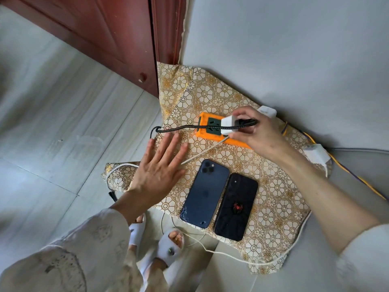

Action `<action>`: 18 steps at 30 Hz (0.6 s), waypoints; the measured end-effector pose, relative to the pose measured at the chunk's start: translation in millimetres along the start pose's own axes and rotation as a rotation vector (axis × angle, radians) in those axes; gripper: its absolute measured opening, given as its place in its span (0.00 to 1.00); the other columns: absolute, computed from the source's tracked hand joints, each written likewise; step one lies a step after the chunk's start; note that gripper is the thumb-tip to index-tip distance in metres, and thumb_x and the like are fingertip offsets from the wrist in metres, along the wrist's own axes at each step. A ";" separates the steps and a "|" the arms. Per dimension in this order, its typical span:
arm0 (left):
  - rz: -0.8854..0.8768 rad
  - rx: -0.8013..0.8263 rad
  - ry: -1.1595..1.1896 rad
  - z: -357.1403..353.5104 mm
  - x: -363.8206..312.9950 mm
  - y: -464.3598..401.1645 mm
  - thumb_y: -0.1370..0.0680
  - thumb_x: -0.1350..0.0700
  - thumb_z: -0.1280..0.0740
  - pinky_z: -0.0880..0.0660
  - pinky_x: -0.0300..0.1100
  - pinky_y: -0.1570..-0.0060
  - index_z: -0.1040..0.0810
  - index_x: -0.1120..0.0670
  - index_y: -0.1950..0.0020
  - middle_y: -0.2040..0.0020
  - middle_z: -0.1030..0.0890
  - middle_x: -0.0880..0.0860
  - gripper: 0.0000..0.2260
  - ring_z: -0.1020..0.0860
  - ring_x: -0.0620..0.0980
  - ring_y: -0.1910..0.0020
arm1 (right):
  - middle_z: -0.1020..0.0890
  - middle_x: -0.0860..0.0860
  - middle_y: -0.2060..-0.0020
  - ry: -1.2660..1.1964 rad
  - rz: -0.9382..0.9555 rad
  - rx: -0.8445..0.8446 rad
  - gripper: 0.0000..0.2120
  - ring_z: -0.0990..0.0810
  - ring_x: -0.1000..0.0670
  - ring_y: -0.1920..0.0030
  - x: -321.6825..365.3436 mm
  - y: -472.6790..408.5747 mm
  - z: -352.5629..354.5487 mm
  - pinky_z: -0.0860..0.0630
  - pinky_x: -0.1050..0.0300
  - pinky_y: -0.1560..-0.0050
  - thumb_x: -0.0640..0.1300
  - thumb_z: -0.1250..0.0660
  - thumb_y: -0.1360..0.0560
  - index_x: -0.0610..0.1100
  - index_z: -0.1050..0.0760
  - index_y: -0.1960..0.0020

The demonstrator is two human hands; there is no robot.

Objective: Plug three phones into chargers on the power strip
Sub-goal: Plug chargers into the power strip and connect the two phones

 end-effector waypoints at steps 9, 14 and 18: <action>-0.037 0.009 0.186 6.5 -0.3 6.1 0.19 0.52 0.48 0.57 0.56 0.28 0.53 0.50 0.26 0.24 0.52 0.55 0.23 0.56 0.59 0.26 | 0.22 0.50 0.44 0.112 -0.006 -0.068 0.18 0.22 0.50 0.48 1.3 0.7 -6.5 0.27 0.59 0.46 0.40 0.27 0.32 0.52 0.27 0.47; -0.087 -0.112 0.324 24.5 8.0 9.8 0.26 0.68 0.34 0.45 0.59 0.30 0.32 0.55 0.31 0.28 0.35 0.59 0.24 0.42 0.60 0.27 | 0.21 0.50 0.47 0.261 0.084 -0.062 0.18 0.21 0.47 0.47 18.7 -1.9 -11.9 0.25 0.51 0.42 0.40 0.27 0.32 0.45 0.26 0.44; -0.105 -0.172 0.341 33.4 6.4 13.3 0.27 0.67 0.33 0.36 0.60 0.33 0.27 0.57 0.36 0.34 0.25 0.57 0.20 0.31 0.59 0.32 | 0.20 0.46 0.46 0.366 0.151 -0.075 0.17 0.20 0.47 0.48 27.7 -4.4 -16.2 0.28 0.61 0.46 0.39 0.28 0.32 0.42 0.26 0.44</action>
Point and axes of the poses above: each hand's wrist, its own y-axis away from the middle knuckle, its own z-axis out of the back of the hand, x = y × z, the point moved 8 cm from there along -y, towards the middle knuckle
